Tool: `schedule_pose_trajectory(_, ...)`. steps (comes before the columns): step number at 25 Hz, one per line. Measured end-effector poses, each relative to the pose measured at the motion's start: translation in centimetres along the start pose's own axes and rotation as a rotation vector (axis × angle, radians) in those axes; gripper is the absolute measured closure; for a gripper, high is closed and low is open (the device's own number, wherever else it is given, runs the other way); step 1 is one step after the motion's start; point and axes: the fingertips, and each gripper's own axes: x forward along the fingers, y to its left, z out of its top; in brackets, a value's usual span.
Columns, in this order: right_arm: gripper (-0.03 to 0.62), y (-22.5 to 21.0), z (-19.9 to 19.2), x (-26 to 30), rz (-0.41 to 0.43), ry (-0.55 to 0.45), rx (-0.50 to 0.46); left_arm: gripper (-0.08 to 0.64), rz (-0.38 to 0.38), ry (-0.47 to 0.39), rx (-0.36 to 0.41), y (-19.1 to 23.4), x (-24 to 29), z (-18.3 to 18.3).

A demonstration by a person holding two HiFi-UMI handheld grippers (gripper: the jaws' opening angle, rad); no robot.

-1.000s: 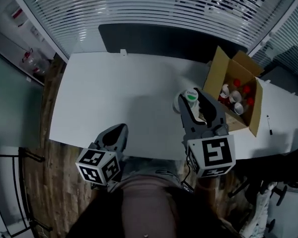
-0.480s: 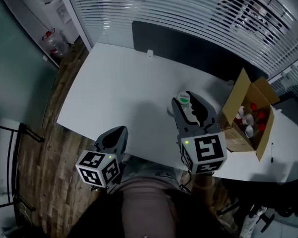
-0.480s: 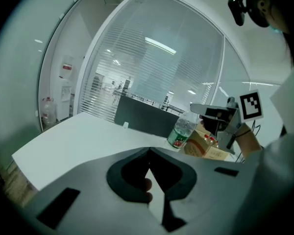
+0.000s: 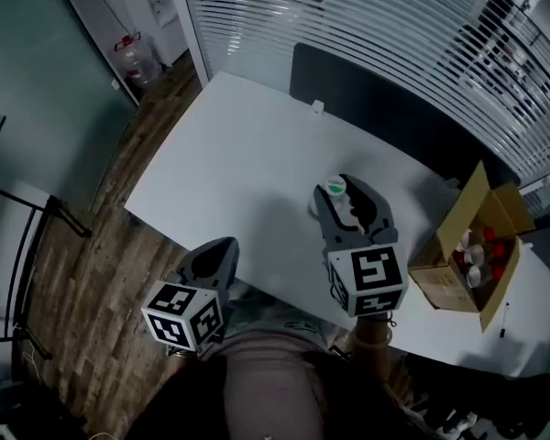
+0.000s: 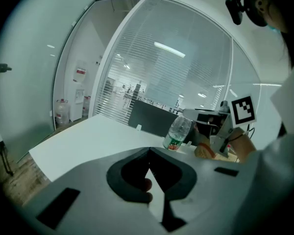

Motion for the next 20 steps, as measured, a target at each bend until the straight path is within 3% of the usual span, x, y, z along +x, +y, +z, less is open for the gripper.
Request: schedule_pose_trajectory(20, 0.42, 5.9, -2.4, 7.3, 0.137, 0.042, -0.007, 0.551, 0.126, -0.012, -0.054, 5.7, -3.3, -0.7)
